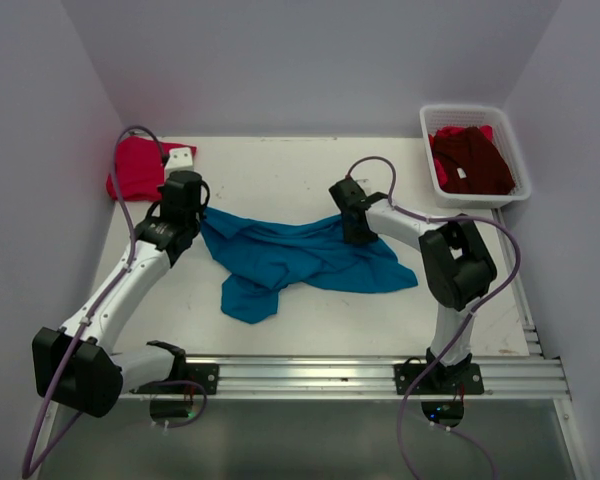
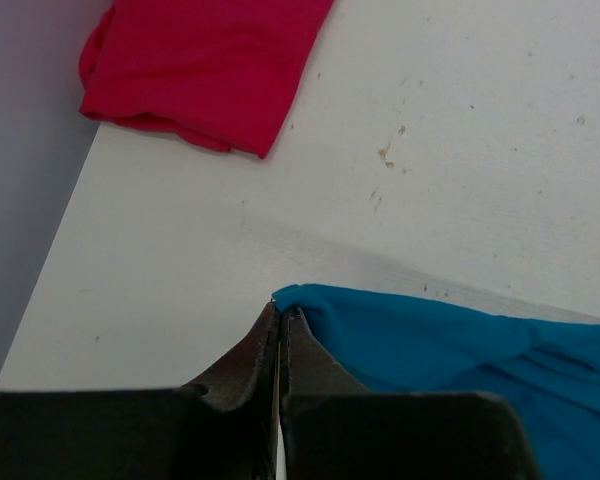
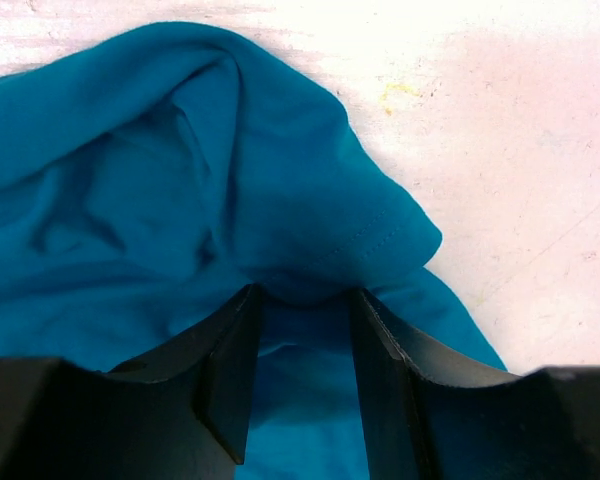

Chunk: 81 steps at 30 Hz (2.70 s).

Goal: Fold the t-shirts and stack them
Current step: Flatten the tshirt out

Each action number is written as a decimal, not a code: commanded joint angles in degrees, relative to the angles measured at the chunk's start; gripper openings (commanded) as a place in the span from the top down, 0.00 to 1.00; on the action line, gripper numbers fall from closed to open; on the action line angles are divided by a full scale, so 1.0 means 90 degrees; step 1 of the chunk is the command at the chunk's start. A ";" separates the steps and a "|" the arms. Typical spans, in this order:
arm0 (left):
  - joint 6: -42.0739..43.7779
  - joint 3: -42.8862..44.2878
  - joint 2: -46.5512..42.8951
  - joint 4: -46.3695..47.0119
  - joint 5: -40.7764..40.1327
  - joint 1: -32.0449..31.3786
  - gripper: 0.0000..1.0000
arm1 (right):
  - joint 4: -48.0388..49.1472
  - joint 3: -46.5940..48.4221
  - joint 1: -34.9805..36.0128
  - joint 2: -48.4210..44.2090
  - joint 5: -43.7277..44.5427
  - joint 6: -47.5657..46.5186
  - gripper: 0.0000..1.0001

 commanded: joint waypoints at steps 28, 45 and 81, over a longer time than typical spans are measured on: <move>-0.0189 -0.0046 -0.0310 0.0101 0.0063 0.0042 1.00 | 0.0000 0.0296 -0.0027 -0.0639 0.0417 -0.0325 0.98; -0.0160 -0.0153 -0.0398 0.0101 0.0044 0.0042 1.00 | -0.0050 0.0501 -0.0037 -0.0220 0.0457 -0.0345 0.81; 0.0514 0.2374 -0.1355 -0.0798 0.1127 0.0033 1.00 | -0.0724 0.1205 -0.0027 -0.4408 0.1141 -0.0872 1.00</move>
